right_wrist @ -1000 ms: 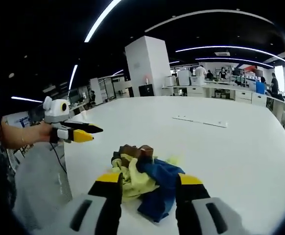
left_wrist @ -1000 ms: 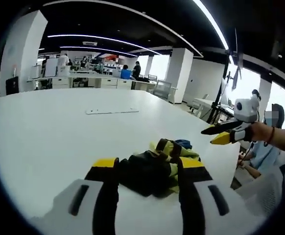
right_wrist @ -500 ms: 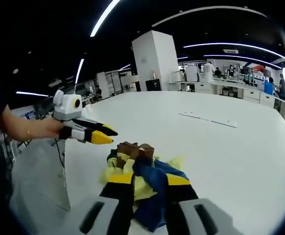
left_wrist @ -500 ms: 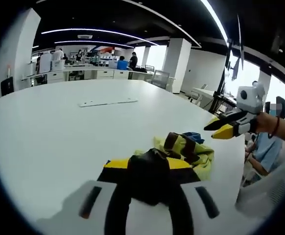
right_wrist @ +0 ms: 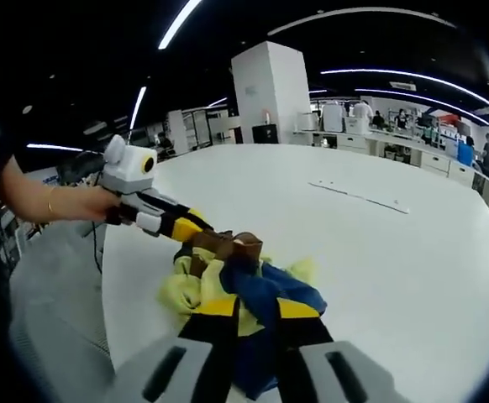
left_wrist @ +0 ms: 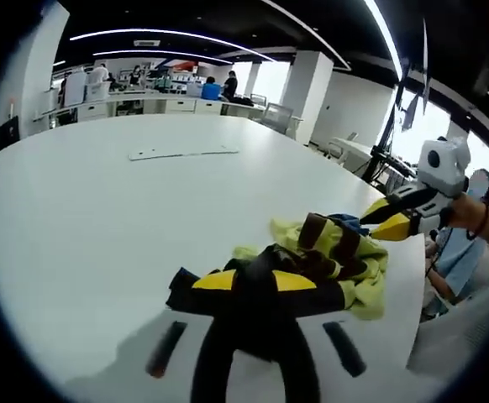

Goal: Fold the garment on the visible template until the final outline fits inside the template.

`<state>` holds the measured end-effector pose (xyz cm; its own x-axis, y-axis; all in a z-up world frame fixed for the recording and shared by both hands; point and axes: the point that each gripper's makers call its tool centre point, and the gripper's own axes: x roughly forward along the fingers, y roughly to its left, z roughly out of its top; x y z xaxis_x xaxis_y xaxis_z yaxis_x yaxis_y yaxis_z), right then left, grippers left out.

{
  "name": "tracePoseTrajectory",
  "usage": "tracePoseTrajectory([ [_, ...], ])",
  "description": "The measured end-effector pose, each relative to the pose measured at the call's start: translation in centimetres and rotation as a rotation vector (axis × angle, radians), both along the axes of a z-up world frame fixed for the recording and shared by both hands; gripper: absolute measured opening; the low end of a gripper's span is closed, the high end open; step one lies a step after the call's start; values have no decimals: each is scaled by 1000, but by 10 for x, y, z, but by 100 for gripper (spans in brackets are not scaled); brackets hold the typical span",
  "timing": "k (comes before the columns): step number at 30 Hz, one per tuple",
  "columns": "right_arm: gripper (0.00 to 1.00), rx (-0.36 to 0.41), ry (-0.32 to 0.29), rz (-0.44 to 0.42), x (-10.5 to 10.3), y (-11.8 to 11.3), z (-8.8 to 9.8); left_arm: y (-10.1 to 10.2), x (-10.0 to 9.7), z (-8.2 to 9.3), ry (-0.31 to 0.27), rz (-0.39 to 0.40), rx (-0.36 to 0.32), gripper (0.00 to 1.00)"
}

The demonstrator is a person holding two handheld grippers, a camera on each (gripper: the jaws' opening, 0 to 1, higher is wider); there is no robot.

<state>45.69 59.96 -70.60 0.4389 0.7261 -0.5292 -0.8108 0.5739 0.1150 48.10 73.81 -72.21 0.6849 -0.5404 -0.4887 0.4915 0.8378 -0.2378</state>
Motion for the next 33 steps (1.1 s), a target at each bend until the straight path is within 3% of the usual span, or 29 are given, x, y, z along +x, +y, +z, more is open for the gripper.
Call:
tracePoseTrajectory([
  [5,8,-1,21,-16,-1,0,-5,-2,1,-5,15,6,5,1],
  [13,4,-11,33,-1,-5,2,-9,-1,-1,-4,19,-3,15,7],
  [23,0,21,32,-40,0,3,-5,-3,-3,-10,77,6,-21,0],
  [30,0,14,2,-47,1,-1,3,3,-3,2,24,9,26,0],
  [33,0,22,-26,-79,8,-6,14,15,3,19,-49,48,71,0],
])
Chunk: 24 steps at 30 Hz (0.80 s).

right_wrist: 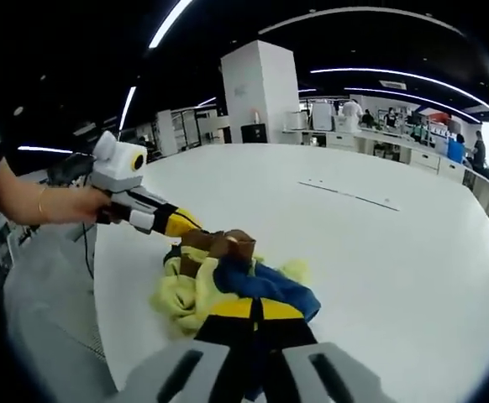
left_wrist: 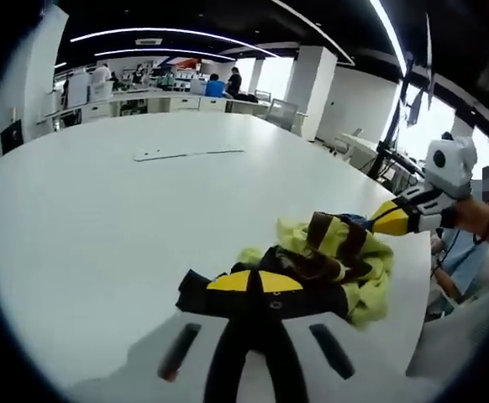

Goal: Fold the garment on the visible template until the final outline fits inside the template.

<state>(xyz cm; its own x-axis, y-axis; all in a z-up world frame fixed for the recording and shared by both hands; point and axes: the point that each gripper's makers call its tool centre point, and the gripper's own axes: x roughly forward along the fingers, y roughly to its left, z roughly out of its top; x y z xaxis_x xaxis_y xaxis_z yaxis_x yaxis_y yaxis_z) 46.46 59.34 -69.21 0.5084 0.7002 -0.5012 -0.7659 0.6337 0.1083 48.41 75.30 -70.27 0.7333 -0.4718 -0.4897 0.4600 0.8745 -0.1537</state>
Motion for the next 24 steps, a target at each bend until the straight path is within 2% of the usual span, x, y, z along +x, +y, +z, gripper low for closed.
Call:
tracePoseTrajectory([
  [4,0,28,-38,-42,12,-6,15,8,4,19,-61,7,64,0],
  [5,0,34,-45,-46,15,-7,18,8,5,24,-64,15,53,0],
  [6,0,37,-47,-49,18,-10,21,7,7,33,-66,39,-4,0],
  [8,0,51,-52,-67,23,-13,26,7,11,46,-84,45,-47,0],
  [12,0,81,-49,-90,37,-21,36,12,20,66,-126,56,-35,0],
  [19,0,86,-71,-119,64,-35,55,24,39,89,-175,76,-48,0],
  [24,0,98,-87,-140,87,-41,66,37,58,92,-175,112,-39,0],
])
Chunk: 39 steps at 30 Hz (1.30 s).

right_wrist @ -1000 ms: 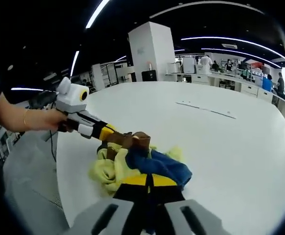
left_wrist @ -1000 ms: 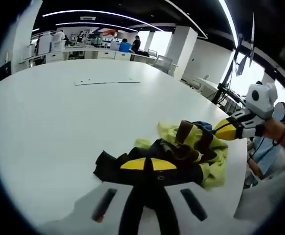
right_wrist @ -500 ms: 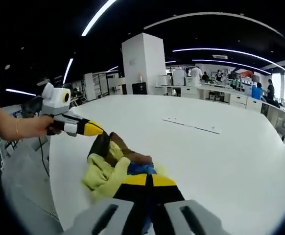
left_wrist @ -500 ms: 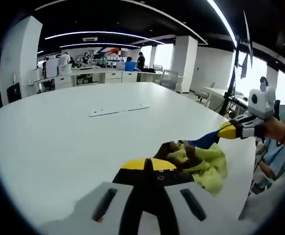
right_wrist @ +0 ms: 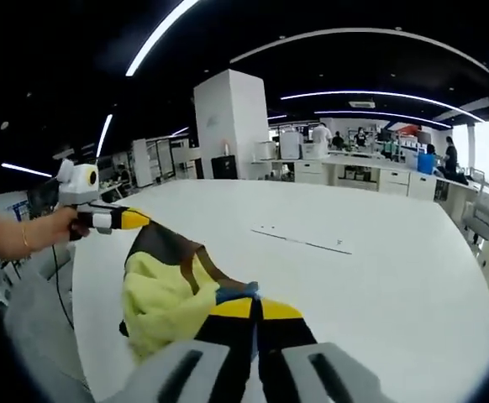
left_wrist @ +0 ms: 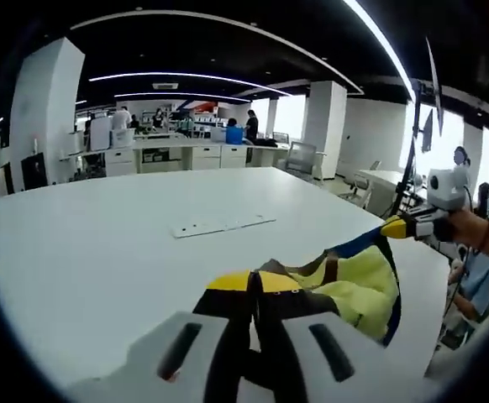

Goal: Fold the garment on the visible template until the final outline fits inside the template.

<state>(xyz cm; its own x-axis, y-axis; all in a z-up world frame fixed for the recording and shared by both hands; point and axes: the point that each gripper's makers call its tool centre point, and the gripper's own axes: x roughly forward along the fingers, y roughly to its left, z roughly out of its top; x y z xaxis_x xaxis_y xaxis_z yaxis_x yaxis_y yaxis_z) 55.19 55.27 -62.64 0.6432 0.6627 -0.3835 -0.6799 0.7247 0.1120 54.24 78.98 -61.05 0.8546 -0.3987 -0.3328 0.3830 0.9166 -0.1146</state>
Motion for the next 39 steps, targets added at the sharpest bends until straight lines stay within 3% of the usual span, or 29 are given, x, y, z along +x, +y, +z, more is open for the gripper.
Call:
tracePoseTrajectory([
  [11,0,40,12,-59,56,-4,2,15,45,1,-18,32,35,0],
  [16,0,35,30,-108,81,-7,-7,24,68,-7,-16,96,-3,0],
  [18,0,95,79,-148,90,-7,-10,24,77,-12,1,119,-61,0],
  [20,0,109,85,-154,98,-7,-12,25,86,-19,3,119,-56,0],
  [22,0,86,99,-164,106,-7,-19,26,91,-28,18,123,-14,0],
  [24,0,79,108,-174,112,-8,-25,25,99,-34,23,117,-26,0],
  [27,0,73,182,-238,123,-13,-44,29,109,-46,53,143,-67,0],
  [30,0,42,180,-251,132,-11,-56,34,117,-59,65,165,-18,0],
  [34,0,14,192,-271,144,-10,-71,32,125,-74,98,170,-59,0],
  [36,0,4,208,-284,148,-10,-79,31,129,-80,104,159,-33,0],
  [39,0,-23,204,-283,152,-7,-86,29,135,-87,113,140,-52,0],
])
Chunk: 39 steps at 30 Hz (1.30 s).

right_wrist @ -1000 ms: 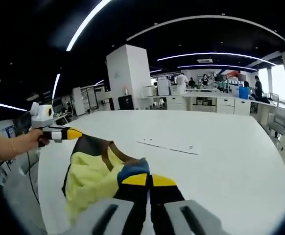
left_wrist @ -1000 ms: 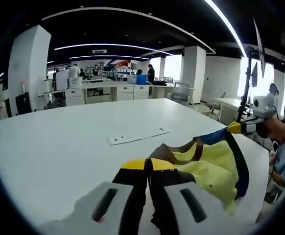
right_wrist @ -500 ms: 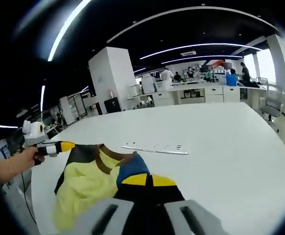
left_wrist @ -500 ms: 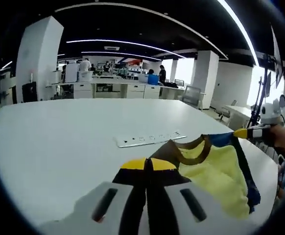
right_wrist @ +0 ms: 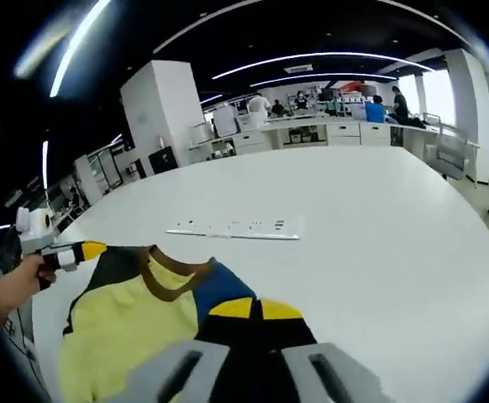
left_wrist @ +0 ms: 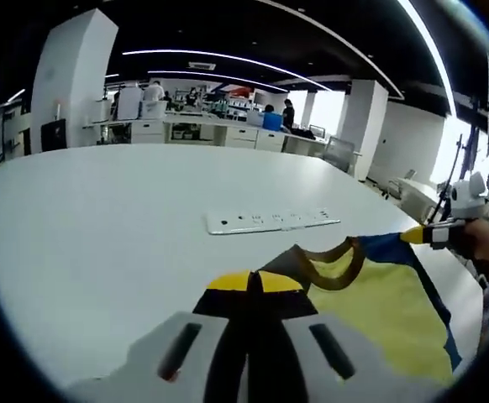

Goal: Fold the garment on the visible template until the final outline fits inside the template.

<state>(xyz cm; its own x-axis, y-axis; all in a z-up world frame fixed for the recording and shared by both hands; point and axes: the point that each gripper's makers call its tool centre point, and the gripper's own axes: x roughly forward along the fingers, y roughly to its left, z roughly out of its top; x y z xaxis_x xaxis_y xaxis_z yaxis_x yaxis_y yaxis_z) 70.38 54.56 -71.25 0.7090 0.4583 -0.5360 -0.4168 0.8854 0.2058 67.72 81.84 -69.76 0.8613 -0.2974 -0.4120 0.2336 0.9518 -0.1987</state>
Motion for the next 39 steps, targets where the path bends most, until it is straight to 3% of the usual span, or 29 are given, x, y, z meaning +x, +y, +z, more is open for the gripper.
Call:
tracePoseTrajectory([
  [5,0,-39,37,-22,2,-3,-18,6,5,-17,39,-3,60,0],
  [7,0,-66,57,-26,1,-5,-26,12,5,-22,49,7,119,0],
  [13,0,-90,70,-18,-1,-3,-36,11,6,-28,49,-9,115,0],
  [15,0,-109,42,-28,3,-5,-33,11,6,-28,47,-7,100,0],
  [16,6,-114,36,-24,3,-4,-32,10,6,-27,43,-14,110,0],
  [19,35,-133,-3,-12,4,-3,-24,10,2,-21,28,-24,139,10],
  [21,43,-115,-3,-7,2,-1,-19,12,1,-11,-11,-10,136,19],
  [27,66,-65,10,-19,-14,0,-11,15,-11,2,-38,-9,156,40],
  [33,71,-32,26,-6,-36,2,-5,14,-32,2,-37,-31,156,56],
  [39,72,-44,25,35,-65,1,2,13,-58,4,-33,-67,148,62],
])
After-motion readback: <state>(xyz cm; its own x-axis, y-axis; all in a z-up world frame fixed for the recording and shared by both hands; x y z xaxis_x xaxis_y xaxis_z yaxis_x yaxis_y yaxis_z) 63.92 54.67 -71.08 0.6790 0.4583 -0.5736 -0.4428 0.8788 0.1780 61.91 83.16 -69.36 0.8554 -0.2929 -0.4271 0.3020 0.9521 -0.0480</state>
